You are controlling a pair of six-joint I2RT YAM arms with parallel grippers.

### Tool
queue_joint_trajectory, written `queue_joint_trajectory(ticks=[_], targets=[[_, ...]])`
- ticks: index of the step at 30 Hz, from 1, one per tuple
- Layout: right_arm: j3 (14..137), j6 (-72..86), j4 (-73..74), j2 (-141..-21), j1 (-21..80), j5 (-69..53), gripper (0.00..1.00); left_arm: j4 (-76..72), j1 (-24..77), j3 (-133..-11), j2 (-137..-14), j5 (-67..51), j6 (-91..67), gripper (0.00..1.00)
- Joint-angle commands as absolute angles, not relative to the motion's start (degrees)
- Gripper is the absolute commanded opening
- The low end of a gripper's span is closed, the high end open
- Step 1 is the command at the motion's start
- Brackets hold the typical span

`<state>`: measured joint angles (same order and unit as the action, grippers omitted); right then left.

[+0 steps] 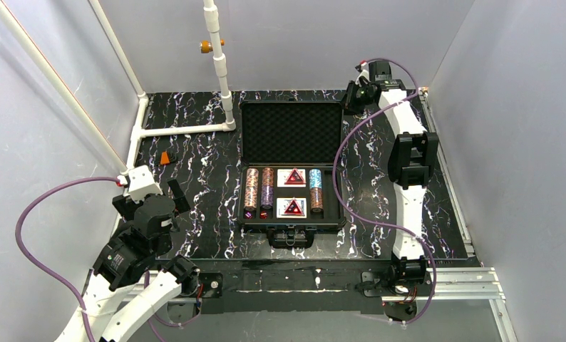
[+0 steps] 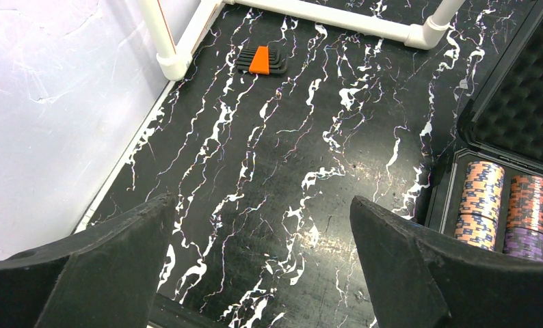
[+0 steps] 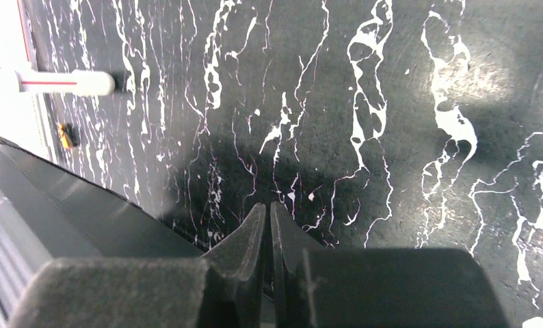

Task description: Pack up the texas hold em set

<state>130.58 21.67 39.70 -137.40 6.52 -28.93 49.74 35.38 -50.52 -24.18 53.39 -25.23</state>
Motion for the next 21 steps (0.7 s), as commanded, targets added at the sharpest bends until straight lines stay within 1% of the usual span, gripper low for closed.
queue_joint_trajectory(ticks=[1,6,12,21], targets=[[126.69,20.22,36.68,-133.09,7.73,-37.08,0.14,49.49,35.65,-51.33,-24.11,54.64,-25.14,0.98],[124.47,20.21,35.47,-129.76,7.82,-41.37,0.14,49.53,35.64,-51.31,-23.93,54.58,-25.14,1.0],[118.37,20.67,31.48,-124.75,7.89,-45.66,0.14,49.57,35.65,-51.28,-23.62,54.32,-25.14,0.99],[114.18,21.01,31.81,-119.36,8.0,-46.96,0.14,49.51,35.62,-51.33,-23.38,54.1,-25.14,0.99]])
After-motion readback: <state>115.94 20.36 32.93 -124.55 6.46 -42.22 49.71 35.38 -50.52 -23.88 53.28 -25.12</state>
